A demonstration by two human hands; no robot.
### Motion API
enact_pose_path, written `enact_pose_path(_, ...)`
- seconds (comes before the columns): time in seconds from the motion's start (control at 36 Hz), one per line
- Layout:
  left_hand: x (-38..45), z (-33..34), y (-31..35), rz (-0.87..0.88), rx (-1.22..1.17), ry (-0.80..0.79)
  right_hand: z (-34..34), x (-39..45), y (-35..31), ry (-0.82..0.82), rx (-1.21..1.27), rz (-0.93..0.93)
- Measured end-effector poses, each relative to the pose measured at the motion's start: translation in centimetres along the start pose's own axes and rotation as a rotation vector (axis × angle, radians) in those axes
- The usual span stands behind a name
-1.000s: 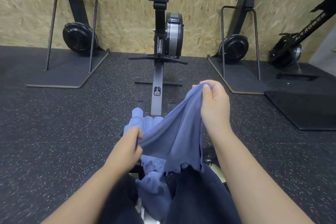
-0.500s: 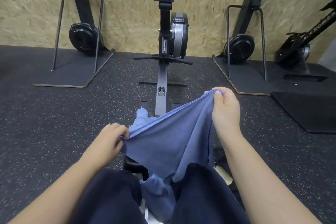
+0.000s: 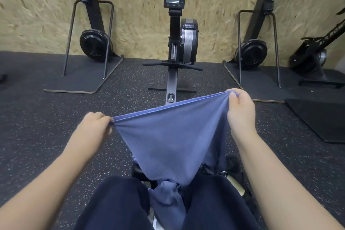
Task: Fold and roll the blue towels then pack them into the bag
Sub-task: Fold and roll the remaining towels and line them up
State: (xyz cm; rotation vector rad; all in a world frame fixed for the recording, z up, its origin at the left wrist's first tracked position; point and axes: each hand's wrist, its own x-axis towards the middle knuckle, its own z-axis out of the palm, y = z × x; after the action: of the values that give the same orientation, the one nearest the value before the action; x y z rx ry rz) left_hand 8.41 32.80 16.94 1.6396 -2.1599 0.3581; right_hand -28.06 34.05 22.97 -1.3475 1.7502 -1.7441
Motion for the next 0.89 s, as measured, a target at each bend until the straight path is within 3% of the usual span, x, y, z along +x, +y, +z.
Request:
enact_pose_path(0.22,1.1,-3.8,0.2,-0.066,-0.021,0.156,-1.7,1.4,0.4,-0.012,-0.285,-0.169)
enact_pose_path(0.39,1.3,-5.1,2.6,-0.226,-0.297,0.298,-2.2,1.9,0.9,-0.046,-0.284,-0.170)
enact_pose_path(0.64,1.3,-4.4,4.1,-0.341,-0.450,0.243,-1.3,0.7,1.3,-0.033,-0.122,-0.018)
enact_pose_path(0.89,1.0,-4.6,4.6,-0.368,-0.605,0.221,-1.4,0.6,1.7,-0.005,-0.514,-0.109)
